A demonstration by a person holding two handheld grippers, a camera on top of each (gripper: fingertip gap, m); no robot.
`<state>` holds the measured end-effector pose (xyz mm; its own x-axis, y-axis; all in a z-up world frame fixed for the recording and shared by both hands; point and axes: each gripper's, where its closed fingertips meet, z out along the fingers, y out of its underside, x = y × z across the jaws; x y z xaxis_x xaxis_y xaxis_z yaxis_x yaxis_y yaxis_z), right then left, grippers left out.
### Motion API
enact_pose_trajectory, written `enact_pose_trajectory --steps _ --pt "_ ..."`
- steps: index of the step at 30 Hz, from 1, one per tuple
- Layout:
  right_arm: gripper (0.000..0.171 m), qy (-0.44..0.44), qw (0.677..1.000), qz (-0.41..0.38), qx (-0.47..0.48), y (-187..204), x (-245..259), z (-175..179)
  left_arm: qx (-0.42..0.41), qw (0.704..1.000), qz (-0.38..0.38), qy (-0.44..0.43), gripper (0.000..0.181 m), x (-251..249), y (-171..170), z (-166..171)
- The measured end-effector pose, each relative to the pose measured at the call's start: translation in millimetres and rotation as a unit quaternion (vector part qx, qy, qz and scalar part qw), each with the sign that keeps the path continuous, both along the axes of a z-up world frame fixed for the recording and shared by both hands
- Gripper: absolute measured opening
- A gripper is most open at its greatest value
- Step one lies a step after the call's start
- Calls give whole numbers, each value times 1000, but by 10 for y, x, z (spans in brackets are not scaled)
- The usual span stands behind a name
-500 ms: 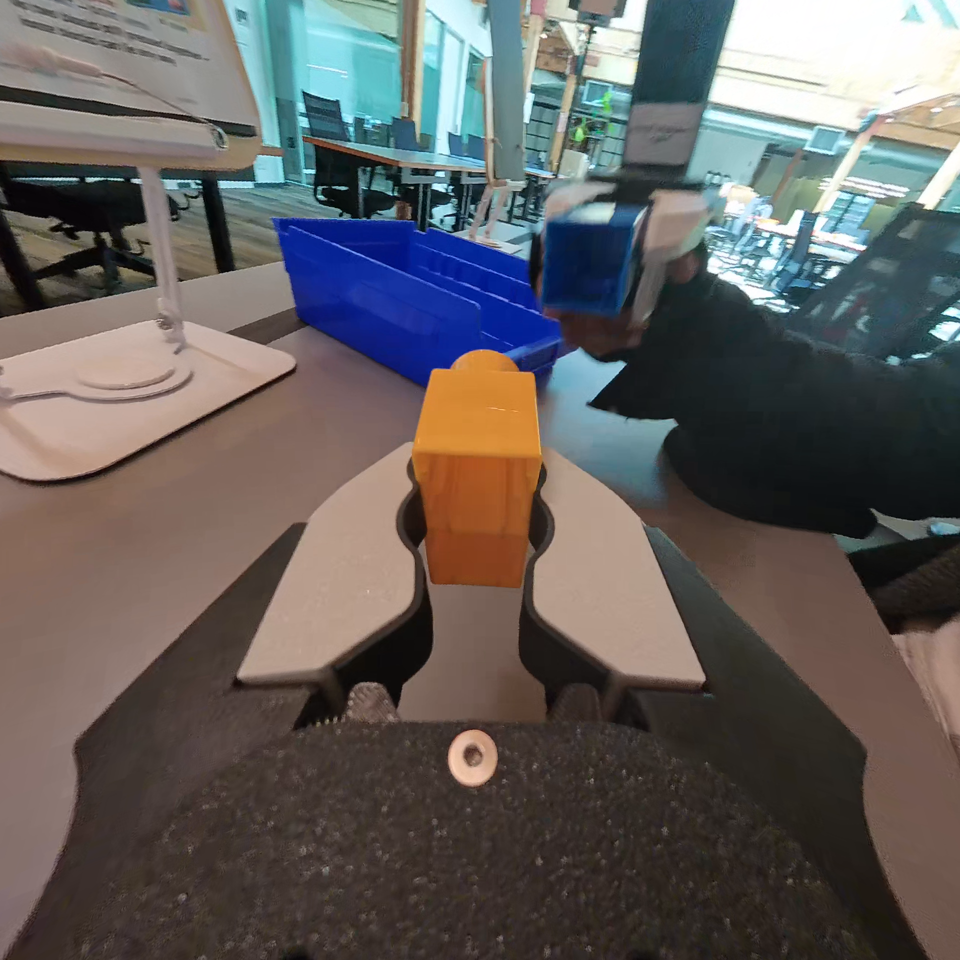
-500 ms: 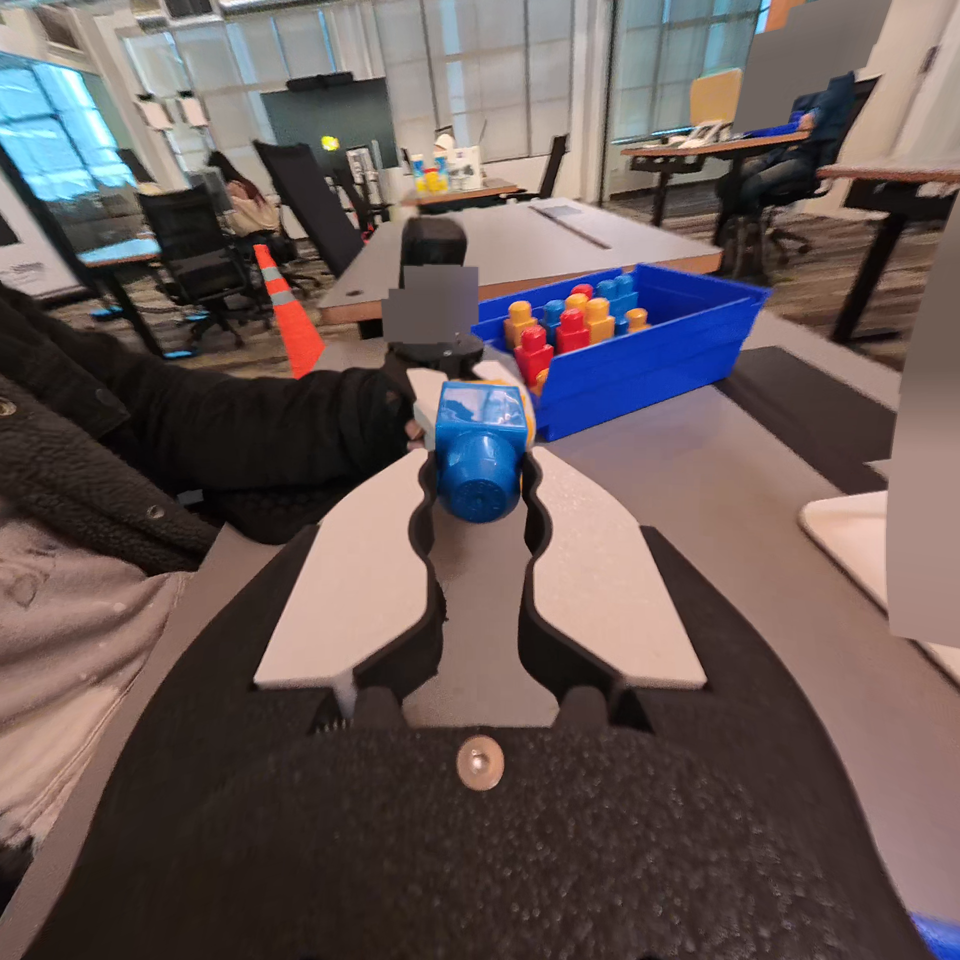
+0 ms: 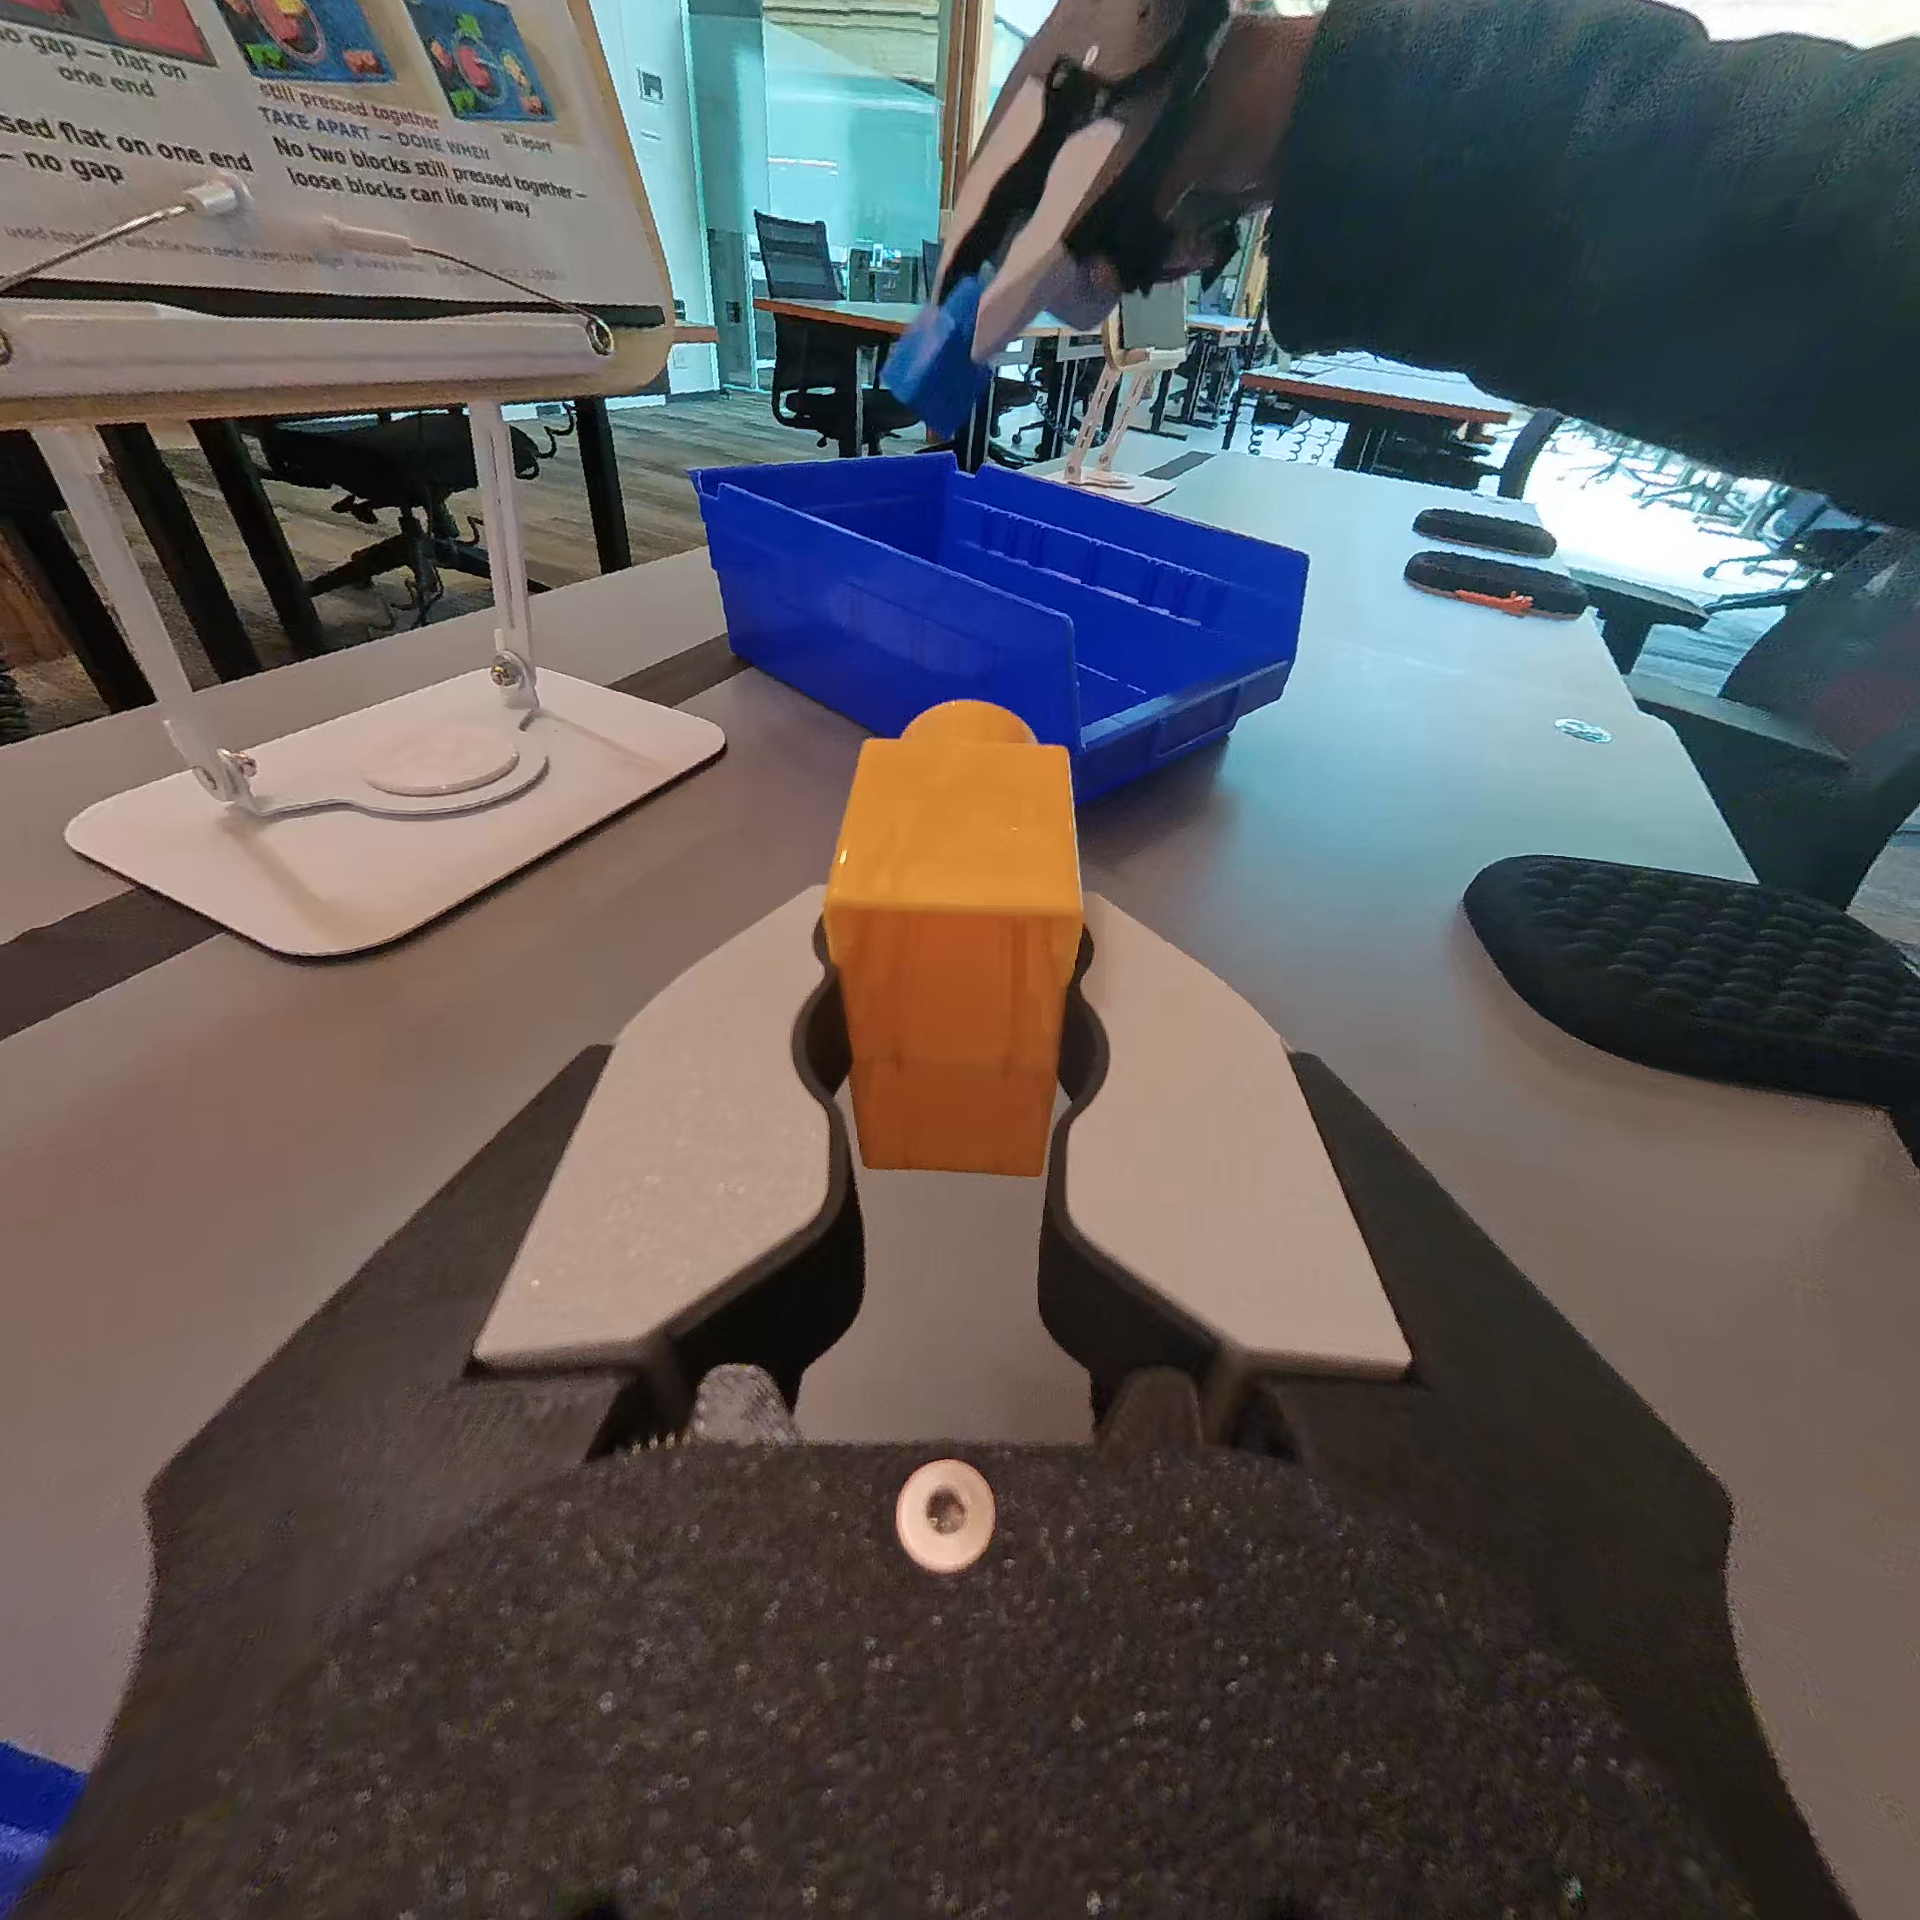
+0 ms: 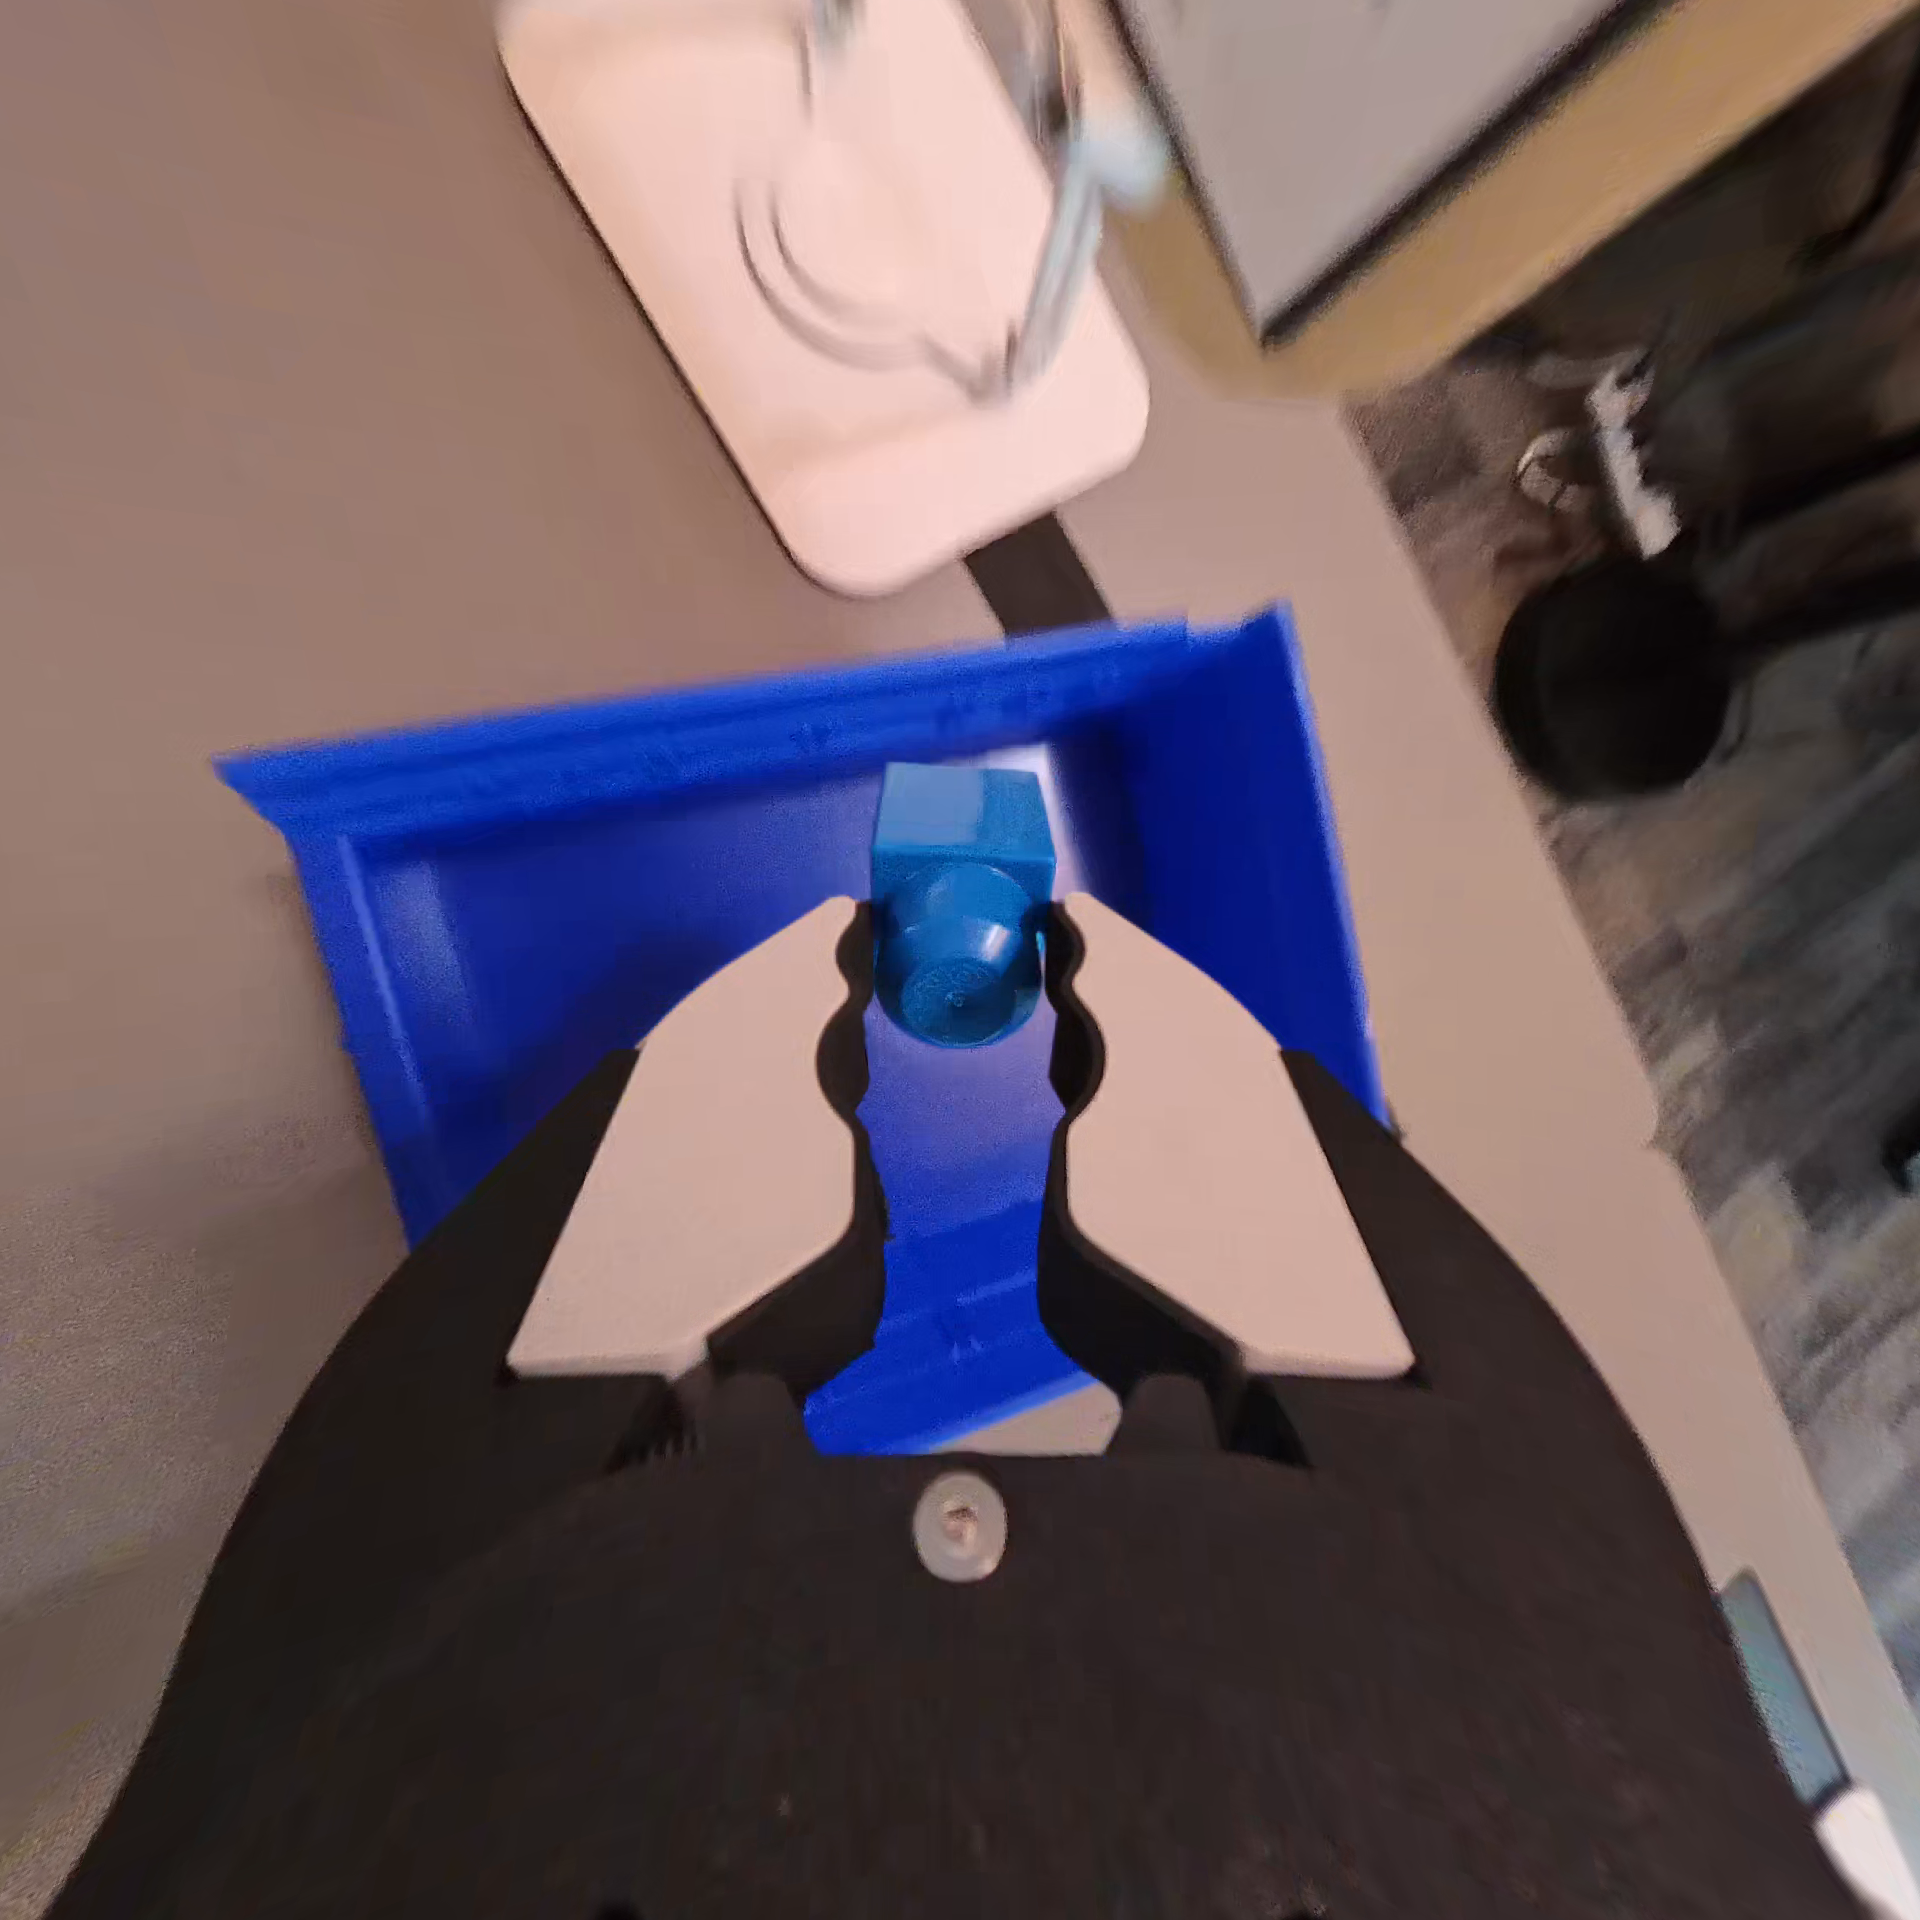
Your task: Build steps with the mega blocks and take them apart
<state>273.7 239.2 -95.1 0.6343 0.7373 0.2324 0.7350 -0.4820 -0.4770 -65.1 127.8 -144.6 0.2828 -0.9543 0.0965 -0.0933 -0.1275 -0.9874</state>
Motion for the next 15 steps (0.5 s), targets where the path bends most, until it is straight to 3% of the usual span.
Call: enact_pose_trajectory --steps 6,15 --pt "32 -45 990 23 -132 -268 221 -755 14 999 6 29 37 16 24 -73" --pt "32 -84 975 125 -162 -878 -362 -1138 17 999 14 45 38 39 58 -133"
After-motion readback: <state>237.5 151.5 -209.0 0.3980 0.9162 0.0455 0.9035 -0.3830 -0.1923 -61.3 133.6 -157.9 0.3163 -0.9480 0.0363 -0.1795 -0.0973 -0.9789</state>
